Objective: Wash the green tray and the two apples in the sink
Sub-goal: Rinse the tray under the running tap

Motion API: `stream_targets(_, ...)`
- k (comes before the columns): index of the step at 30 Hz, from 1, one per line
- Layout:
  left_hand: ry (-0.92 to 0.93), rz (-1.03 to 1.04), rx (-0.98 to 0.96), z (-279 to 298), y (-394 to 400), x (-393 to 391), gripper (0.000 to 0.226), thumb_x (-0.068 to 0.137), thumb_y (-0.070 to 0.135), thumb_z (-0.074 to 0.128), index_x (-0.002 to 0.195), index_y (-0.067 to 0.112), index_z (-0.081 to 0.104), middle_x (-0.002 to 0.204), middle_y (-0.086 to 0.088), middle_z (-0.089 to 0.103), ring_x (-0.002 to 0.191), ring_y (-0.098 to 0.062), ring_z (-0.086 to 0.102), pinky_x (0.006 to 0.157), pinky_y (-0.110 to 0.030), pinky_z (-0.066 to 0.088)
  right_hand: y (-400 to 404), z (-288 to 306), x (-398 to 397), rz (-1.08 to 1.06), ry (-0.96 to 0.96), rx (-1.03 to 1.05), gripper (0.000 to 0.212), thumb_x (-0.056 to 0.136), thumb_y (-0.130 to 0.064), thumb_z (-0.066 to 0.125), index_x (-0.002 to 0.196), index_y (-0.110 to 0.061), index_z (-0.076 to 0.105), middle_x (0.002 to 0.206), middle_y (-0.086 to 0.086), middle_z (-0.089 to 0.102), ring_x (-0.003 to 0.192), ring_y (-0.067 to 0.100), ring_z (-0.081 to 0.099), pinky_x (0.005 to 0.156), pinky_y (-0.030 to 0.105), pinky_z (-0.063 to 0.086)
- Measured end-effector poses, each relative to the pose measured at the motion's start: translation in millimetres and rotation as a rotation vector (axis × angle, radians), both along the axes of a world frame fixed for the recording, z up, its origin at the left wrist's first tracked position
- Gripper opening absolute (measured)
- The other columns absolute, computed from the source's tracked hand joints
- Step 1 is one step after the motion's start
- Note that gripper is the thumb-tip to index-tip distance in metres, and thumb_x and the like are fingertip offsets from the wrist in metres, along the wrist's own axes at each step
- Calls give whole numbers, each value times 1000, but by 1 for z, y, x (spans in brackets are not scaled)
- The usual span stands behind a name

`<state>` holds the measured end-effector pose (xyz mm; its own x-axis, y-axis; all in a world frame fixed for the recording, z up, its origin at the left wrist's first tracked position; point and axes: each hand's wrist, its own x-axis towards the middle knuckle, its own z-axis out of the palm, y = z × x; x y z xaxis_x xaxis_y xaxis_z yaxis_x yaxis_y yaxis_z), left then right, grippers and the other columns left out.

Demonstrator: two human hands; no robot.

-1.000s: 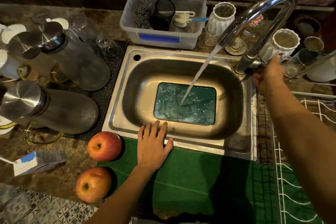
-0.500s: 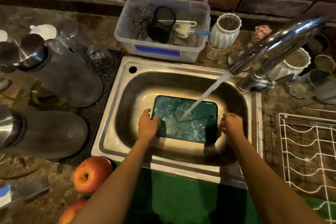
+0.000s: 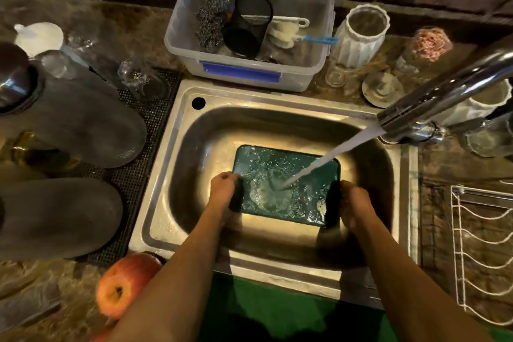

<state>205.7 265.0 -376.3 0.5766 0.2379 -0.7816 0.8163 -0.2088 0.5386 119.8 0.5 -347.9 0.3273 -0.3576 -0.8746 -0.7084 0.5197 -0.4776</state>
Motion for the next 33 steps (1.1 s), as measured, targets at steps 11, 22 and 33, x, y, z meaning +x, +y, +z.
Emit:
stream_targets(11, 13, 154, -94, 14, -13, -13, 15, 92, 16, 61, 105, 11, 68, 105, -15, 65, 89, -29, 57, 76, -35, 50, -6, 28, 10, -62, -39, 10, 28, 101, -32, 47, 87, -15, 64, 88, 8, 66, 81, 25, 60, 59, 39, 44)
stream_targets(22, -166, 258, -175, 37, -13, -15, 14, 90, 12, 67, 78, 18, 63, 67, 1, 63, 60, -14, 57, 50, -21, 47, -3, 23, -7, -133, -79, 136, 34, 101, -31, 48, 111, -5, 68, 105, 19, 70, 97, 36, 66, 78, 45, 53)
stream_targets(33, -234, 283, -203, 40, -5, -11, 25, 101, 3, 54, 123, -2, 65, 109, -17, 67, 96, -27, 61, 88, -39, 53, -10, 21, -15, -108, -357, -78, 28, 103, -8, 46, 124, -8, 65, 103, 7, 77, 89, 21, 74, 67, 33, 60)
